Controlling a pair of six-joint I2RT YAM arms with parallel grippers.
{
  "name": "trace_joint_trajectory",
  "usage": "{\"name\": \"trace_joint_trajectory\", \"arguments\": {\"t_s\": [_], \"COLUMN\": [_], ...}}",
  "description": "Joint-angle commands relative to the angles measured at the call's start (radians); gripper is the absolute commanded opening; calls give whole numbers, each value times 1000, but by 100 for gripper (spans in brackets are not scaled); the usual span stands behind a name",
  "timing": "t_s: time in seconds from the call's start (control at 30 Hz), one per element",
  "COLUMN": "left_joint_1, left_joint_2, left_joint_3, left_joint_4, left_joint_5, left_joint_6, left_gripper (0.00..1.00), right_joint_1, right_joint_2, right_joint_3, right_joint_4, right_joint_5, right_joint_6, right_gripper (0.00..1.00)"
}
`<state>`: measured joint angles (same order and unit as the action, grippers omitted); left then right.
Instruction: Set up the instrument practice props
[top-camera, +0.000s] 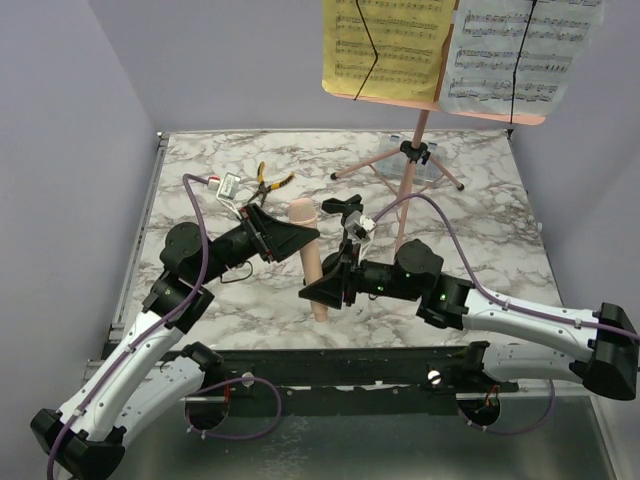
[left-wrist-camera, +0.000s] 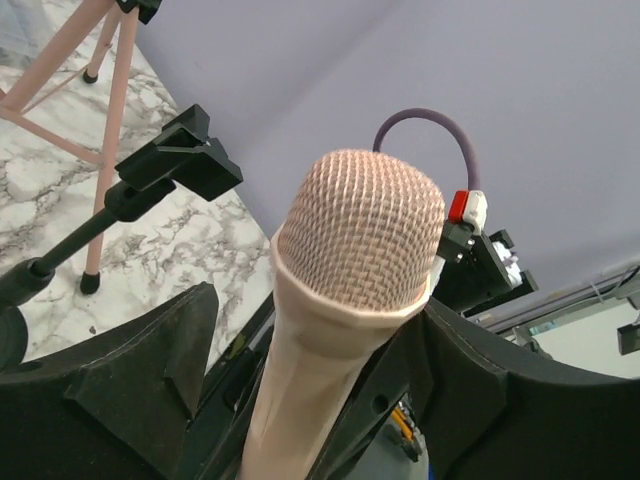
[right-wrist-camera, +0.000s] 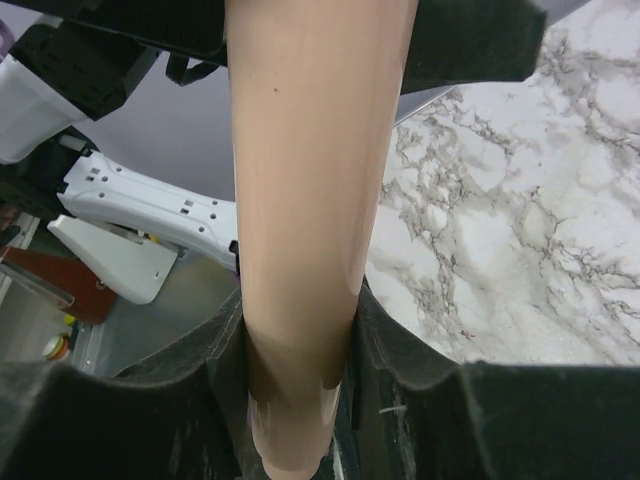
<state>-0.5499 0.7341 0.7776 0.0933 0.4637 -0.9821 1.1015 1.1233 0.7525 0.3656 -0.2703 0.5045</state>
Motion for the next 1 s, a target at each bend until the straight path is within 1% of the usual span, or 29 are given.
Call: {"name": "trace_joint_trajectory", "arguments": {"t_s": [0.0,0.13,0.2,0.4,0.5,0.57,0.6,0.7,0.77,0.83,0.87,0.93,0.97], "left_joint_1": [2,2,2,2,2,2,2,2,2,2,2,2,2], "left_joint_2": [-2,33,45,90,99,105,107,112,118,128,131,136,131], "left_joint_3": [-13,12,23,45,44,46,48,42,43,47,52,62,65], "left_joint_4": [-20,-9,-2,46,60,62,64,85,98,113,113,108,100], "left_joint_5": [18,46,44,75,74,74,76,86,98,110,111,107,97], "left_joint_6": [-18,-3,1,-1,-2,0,0,0,7,26,38,69,83], "left_gripper": [78,65,61,58,50,47,47,54,52,38,28,11,6], "right_joint_1": [3,2,2,2,2,3,3,3,3,2,3,3,3], "right_joint_2": [-51,-67,-68,-40,-27,-18,-11,5,9,8,6,4,0], "right_joint_3": [17,-1,-5,26,45,56,64,94,103,95,93,89,89], "right_joint_4": [-33,-15,-1,-19,-30,-39,-46,-69,-72,-61,-59,-72,-89], "right_joint_5": [33,50,47,32,29,26,25,9,4,11,18,38,53], "right_joint_6": [-39,-23,-16,-20,-21,-16,-12,-10,-12,-12,-12,-9,-10], "right_gripper": [0,0,1,1,1,1,1,1,1,1,1,1,8]}}
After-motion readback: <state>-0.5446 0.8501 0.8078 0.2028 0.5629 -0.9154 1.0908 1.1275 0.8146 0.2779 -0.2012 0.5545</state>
